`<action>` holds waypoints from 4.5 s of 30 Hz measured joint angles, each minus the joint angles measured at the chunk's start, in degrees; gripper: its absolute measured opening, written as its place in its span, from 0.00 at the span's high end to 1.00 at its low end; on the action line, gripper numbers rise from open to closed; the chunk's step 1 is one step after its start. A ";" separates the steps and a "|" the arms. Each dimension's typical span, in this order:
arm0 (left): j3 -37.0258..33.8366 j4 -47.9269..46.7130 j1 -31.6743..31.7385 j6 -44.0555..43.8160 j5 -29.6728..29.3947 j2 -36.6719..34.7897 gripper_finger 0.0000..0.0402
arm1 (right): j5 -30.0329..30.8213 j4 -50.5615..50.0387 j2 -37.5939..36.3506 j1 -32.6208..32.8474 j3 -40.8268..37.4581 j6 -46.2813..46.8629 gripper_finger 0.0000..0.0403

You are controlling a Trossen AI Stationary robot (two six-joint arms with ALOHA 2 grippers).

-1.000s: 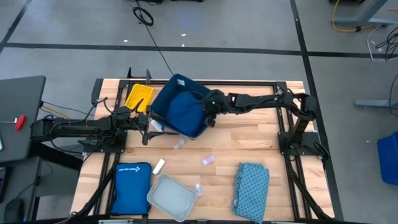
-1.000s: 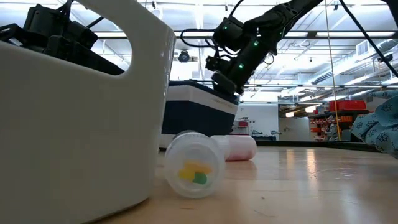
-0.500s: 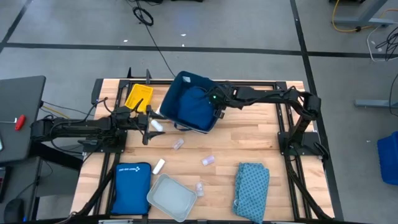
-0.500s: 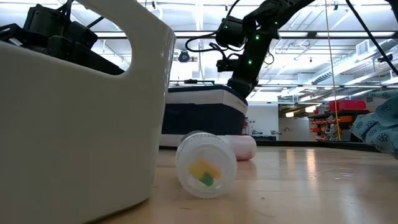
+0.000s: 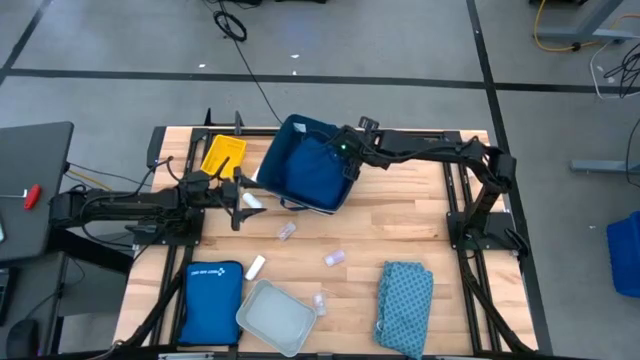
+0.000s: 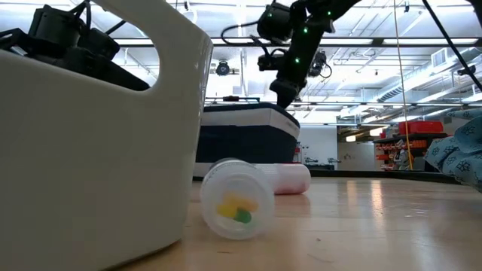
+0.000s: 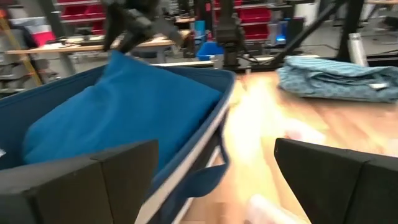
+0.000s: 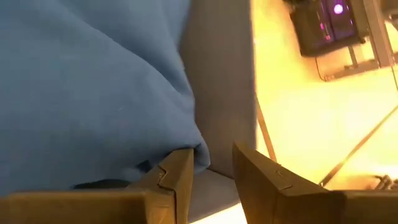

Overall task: Pick & place medical supplies in basket/bin
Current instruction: Put the dark blue patient gown into the blue laundry bin, then put the blue patient gown into the blue laundry bin

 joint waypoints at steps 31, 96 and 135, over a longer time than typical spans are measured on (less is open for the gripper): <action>0.00 2.00 0.00 -0.66 -1.24 0.00 0.27 | 2.43 -3.26 -0.39 10.70 0.19 1.82 0.39; 0.00 0.63 -0.02 -0.72 1.92 0.00 0.27 | -43.62 -7.14 -0.85 58.47 -17.90 81.88 0.57; -0.02 -0.61 -0.02 -0.83 0.72 0.02 0.27 | -10.61 -15.45 -6.99 45.65 -14.40 53.46 0.94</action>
